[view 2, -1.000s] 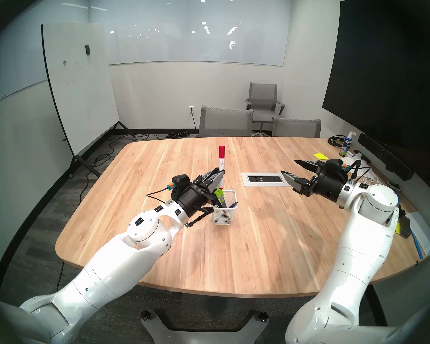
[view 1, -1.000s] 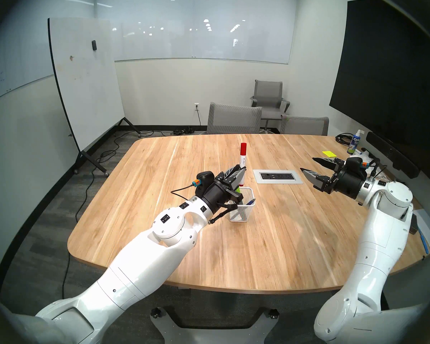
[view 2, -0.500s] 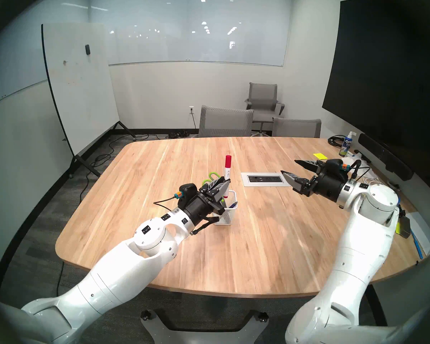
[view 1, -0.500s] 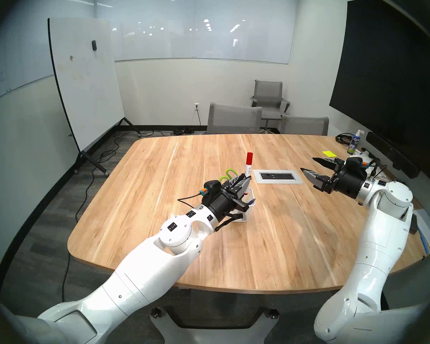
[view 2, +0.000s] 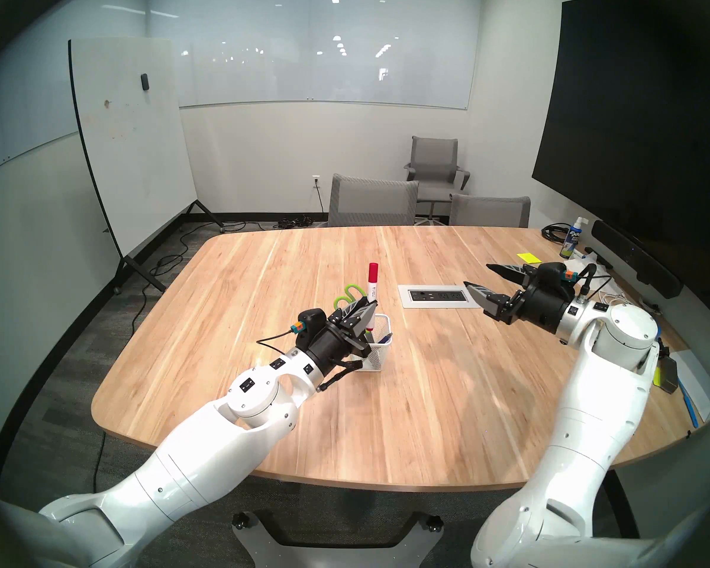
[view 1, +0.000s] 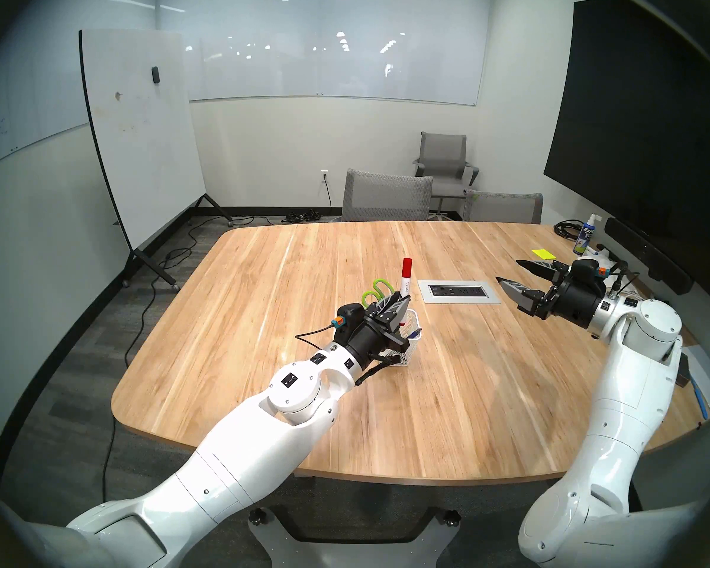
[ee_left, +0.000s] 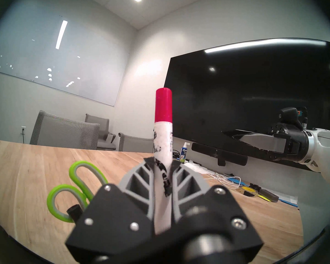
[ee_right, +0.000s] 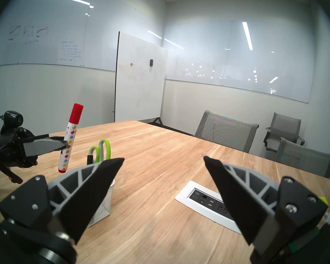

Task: Place the pen, the marker, and the scissors into the pen holder

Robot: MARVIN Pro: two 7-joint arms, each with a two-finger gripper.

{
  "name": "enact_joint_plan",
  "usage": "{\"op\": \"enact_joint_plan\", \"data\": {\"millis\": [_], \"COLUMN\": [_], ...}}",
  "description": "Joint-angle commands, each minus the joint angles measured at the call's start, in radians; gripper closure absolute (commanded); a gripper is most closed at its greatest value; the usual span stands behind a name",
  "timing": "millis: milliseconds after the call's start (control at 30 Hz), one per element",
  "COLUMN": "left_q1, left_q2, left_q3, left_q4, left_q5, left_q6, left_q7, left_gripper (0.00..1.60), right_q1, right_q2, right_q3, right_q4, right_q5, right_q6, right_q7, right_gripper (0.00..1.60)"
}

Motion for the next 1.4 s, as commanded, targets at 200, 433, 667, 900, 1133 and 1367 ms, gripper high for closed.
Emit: {"op": "enact_joint_plan", "data": {"millis": [200, 433, 667, 900, 1133, 1367], "left_q1": [0.003, -0.001, -0.004, -0.005, -0.006, -0.002], "left_q2": [-0.032, -0.051, -0.072, -0.08, -0.078, -0.08], "left_q3": [0.006, 0.015, 0.026, 0.03, 0.026, 0.023], "left_q4": [0.002, 0.028, 0.063, 0.083, 0.092, 0.109], "left_q5": [0.024, 0.049, 0.061, 0.072, 0.078, 0.074], "left_q6": [-0.03, -0.042, -0.055, -0.07, -0.085, -0.092], "left_q7": [0.036, 0.068, 0.09, 0.112, 0.129, 0.135], "left_gripper": [1.6, 1.6, 1.6, 1.6, 1.6, 1.6], "right_q1": [0.015, 0.015, 0.015, 0.015, 0.015, 0.016], "right_q2": [0.0, 0.0, 0.0, 0.0, 0.0, 0.0], "right_q3": [-0.002, -0.002, -0.002, -0.002, -0.002, -0.002], "right_q4": [-0.012, -0.012, -0.012, -0.012, -0.012, -0.012], "right_q5": [0.006, 0.006, 0.006, 0.006, 0.006, 0.005], "right_q6": [0.002, 0.002, 0.002, 0.002, 0.002, 0.002], "right_q7": [0.0, 0.0, 0.0, 0.0, 0.0, 0.0], "right_gripper": [0.0, 0.0, 0.0, 0.0, 0.0, 0.0]}}
